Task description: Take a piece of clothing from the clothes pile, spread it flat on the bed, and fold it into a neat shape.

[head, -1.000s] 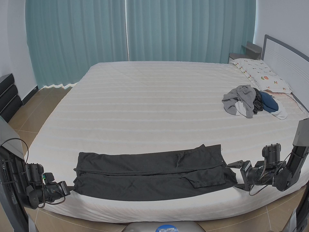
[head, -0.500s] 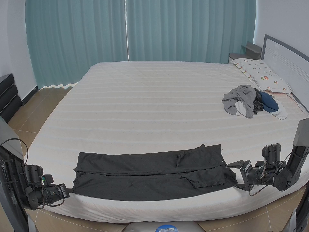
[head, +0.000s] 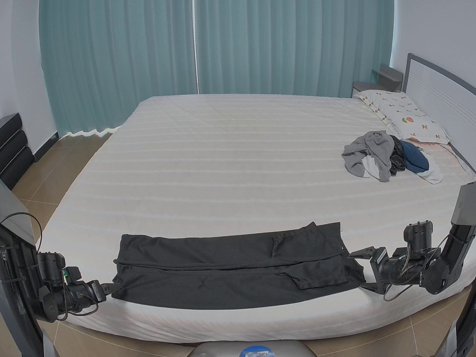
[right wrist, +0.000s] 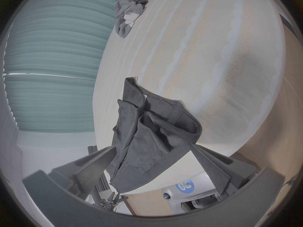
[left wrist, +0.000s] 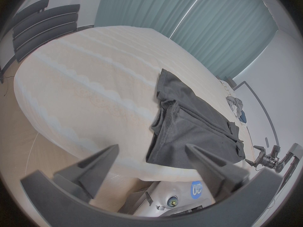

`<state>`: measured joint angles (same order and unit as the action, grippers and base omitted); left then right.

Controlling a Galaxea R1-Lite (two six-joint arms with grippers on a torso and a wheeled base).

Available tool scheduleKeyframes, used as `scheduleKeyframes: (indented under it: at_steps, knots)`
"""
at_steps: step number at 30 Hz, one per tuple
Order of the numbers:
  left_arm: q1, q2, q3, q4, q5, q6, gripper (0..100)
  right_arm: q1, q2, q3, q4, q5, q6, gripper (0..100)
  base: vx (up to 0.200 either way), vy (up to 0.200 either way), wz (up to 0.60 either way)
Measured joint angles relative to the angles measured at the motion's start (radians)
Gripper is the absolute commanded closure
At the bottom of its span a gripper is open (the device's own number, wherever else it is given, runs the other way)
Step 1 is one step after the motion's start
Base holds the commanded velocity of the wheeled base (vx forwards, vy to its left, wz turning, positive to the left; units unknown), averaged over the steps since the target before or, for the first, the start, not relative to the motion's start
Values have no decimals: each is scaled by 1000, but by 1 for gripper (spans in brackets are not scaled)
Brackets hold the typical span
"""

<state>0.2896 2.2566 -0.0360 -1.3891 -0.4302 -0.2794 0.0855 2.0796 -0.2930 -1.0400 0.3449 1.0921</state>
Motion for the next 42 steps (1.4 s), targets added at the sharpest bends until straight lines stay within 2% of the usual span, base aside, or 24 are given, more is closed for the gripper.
scheduleKeyframes:
  at_steps: [7,10,14,20,23,29,35,42]
  knots:
    - [2,-52,-98,31,-3,-157,0,0,0,0,0,0,0,0,0,0,0]
    - [-6,-73,-158,71,-4,-173,0,0,0,0,0,0,0,0,0,0,0]
    - [-24,-90,-256,200,-5,-180,0,0,0,0,0,0,0,0,0,0,0]
    - [-64,-91,-404,311,-3,-162,0,0,1,0,0,0,-1,0,0,0,0]
    - [-85,-79,-449,336,1,-103,0,0,1,0,0,0,-2,0,0,0,0]
    - [-118,-23,-468,355,33,-9,0,1,2,0,-1,0,-3,0,0,0,0]
    - [-149,17,-471,351,101,-2,0,1,2,0,-1,0,-3,0,0,0,0]
    - [-174,35,-474,349,110,-4,0,1,2,0,-1,0,-4,0,0,0,0]
